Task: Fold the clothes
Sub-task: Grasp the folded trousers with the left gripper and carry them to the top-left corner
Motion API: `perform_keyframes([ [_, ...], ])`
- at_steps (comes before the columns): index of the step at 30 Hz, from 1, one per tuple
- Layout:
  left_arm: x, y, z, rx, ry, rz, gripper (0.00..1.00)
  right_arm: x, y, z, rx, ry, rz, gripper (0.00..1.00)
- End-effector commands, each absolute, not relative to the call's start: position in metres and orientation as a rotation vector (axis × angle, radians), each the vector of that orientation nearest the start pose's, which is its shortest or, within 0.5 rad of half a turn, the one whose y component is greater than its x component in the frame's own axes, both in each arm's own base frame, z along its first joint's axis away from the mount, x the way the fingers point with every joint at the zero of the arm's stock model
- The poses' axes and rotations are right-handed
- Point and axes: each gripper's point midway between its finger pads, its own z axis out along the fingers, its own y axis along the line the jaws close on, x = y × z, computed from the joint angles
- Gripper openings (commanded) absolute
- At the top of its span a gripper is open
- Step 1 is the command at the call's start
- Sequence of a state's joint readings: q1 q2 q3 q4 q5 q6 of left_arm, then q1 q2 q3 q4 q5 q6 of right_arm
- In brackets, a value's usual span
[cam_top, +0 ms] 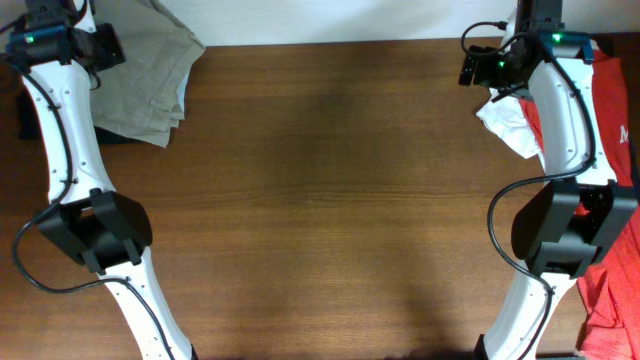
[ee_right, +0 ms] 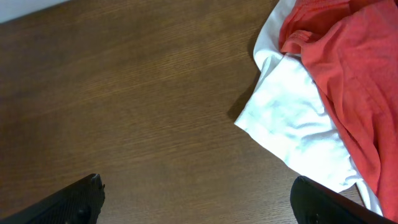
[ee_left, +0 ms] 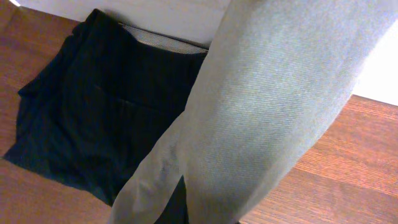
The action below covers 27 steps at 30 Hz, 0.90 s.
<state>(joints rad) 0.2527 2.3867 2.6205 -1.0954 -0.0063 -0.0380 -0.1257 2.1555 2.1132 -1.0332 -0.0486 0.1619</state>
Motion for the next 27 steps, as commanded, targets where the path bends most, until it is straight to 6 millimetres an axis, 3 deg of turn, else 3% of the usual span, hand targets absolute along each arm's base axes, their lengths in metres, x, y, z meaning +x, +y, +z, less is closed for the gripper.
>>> perform_keyframes([
  [1, 0.583, 0.168, 0.205, -0.402, 2.420, 0.208, 0.01, 0.528, -0.063, 0.174, 0.387, 2.600, 0.067, 0.99],
  [6, 0.595, 0.195, 0.187, -0.456, 2.379, 0.346, 0.01, 0.528, -0.063, 0.174, 0.387, 2.600, 0.067, 0.99],
  [12, 0.604, 0.229, 0.192, -0.525, 2.273, 0.476, 0.01, 0.528, -0.063, 0.174, 0.387, 2.600, 0.067, 0.99],
  [18, 0.592, 0.263, 0.165, -0.645, 2.279, 0.623, 0.01, 0.528, -0.063, 0.174, 0.387, 2.600, 0.067, 0.99],
  [21, 0.580, 0.293, 0.171, -0.770, 2.198, 0.716, 0.01, 0.528, -0.063, 0.174, 0.387, 2.600, 0.067, 0.99],
  [24, 0.576, 0.302, 0.168, -0.790, 2.197, 0.716, 0.01, 0.528, -0.063, 0.174, 0.387, 2.600, 0.067, 0.99],
  [25, 0.575, 0.304, 0.166, -0.794, 2.200, 0.720, 0.05, 0.528, -0.063, 0.174, 0.387, 2.600, 0.067, 0.99],
  [26, 0.575, 0.305, 0.163, -0.795, 2.204, 0.720, 0.43, 0.528, -0.063, 0.174, 0.387, 2.600, 0.067, 0.99],
  [27, 0.576, 0.304, 0.161, -0.792, 2.209, 0.715, 0.87, 0.528, -0.063, 0.174, 0.387, 2.600, 0.067, 0.99],
])
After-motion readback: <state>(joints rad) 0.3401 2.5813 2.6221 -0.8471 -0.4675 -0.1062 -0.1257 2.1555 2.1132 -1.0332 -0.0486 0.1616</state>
